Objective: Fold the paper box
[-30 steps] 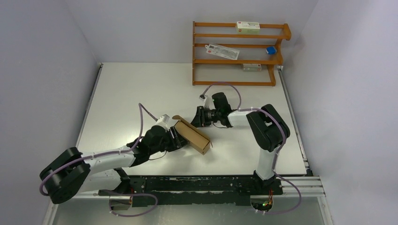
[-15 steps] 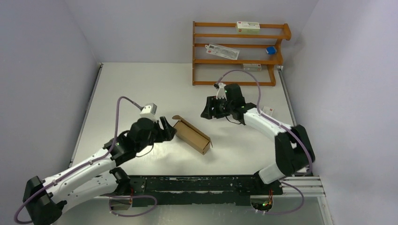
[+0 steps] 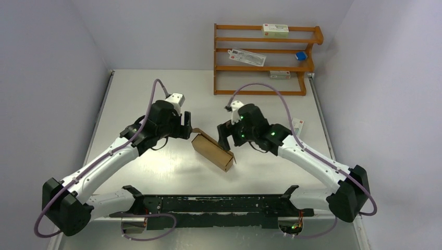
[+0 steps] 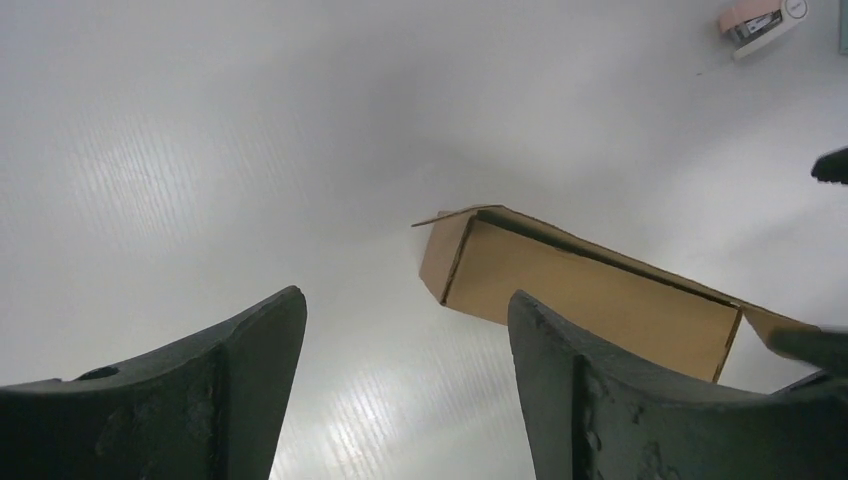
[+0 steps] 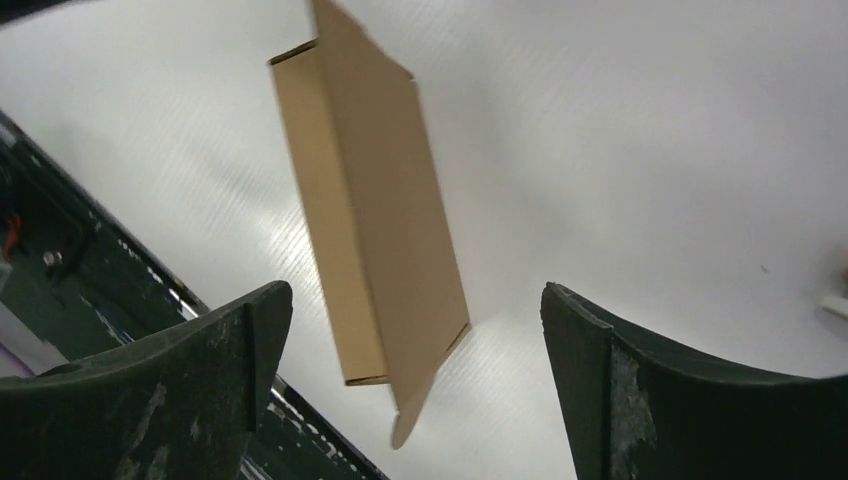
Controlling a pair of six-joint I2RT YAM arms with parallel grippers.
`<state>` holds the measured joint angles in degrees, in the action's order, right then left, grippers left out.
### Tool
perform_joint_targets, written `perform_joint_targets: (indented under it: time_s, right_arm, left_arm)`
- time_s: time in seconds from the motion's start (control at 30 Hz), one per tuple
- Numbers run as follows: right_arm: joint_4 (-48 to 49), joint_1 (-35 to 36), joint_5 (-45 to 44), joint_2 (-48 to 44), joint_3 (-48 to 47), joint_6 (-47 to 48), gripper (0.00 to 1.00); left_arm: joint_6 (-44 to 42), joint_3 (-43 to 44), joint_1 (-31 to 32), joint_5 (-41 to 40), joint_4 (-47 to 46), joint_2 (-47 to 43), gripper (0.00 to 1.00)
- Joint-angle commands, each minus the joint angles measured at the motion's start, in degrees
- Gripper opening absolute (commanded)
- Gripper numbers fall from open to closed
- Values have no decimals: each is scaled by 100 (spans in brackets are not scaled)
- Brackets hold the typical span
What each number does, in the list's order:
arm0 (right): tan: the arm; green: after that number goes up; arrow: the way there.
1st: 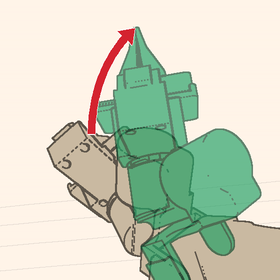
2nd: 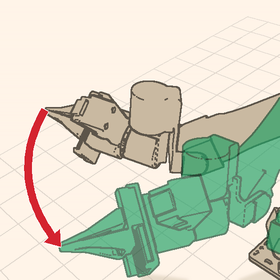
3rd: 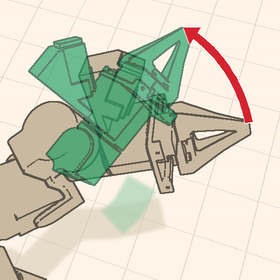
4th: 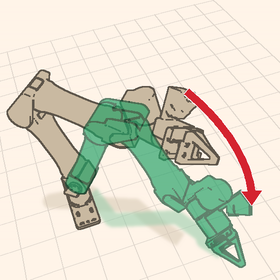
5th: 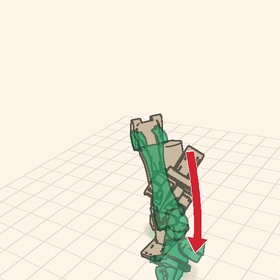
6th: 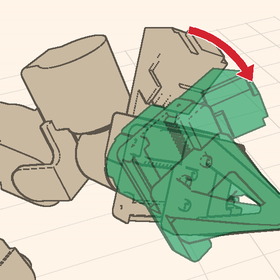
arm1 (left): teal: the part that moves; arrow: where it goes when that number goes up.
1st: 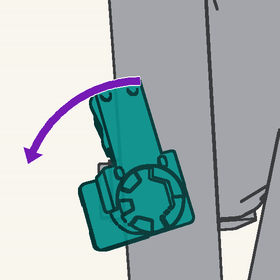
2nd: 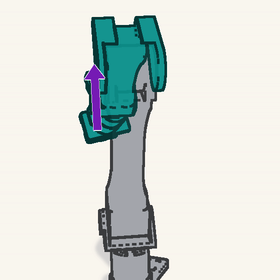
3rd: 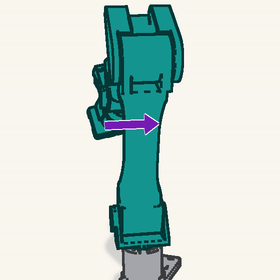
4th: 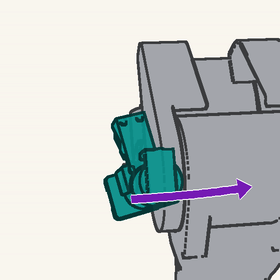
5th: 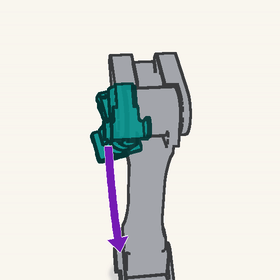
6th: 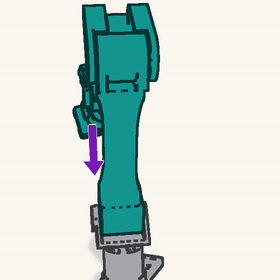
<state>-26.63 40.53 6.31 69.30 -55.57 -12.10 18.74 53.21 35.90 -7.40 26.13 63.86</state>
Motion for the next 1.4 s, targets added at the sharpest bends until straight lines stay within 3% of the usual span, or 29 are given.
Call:
perform_joint_targets:
  time_s: [0.0, 0.13, 0.37, 0.53, 1.03, 1.37]
  right_arm:
    - [-480, 696, -925, 189, -447, 637, 100]
    - [-594, 1093, -942, 643, -821, 990, 100]
    - [-956, 1630, -1203, 1479, -1547, 1468, 100]
    - [-1130, 1761, -1416, 2081, -1895, 1526, 100]
    - [-1473, 1871, -1543, 3202, -2469, 1903, 100]
    - [-1614, 1922, -1413, 3581, -2653, 2213, 84]
  left_arm:
    - [-450, 127, -520, 462, 102, -83, 79]
    - [-638, 214, -1027, 514, 96, 43, 80]
    - [-700, -358, -1716, 878, -259, -23, 78]
    - [-712, -452, -1776, 1190, -361, -94, 78]
    - [-706, -576, -1836, 756, -262, -519, 79]
    - [-723, -655, -1865, 384, -207, -802, 80]
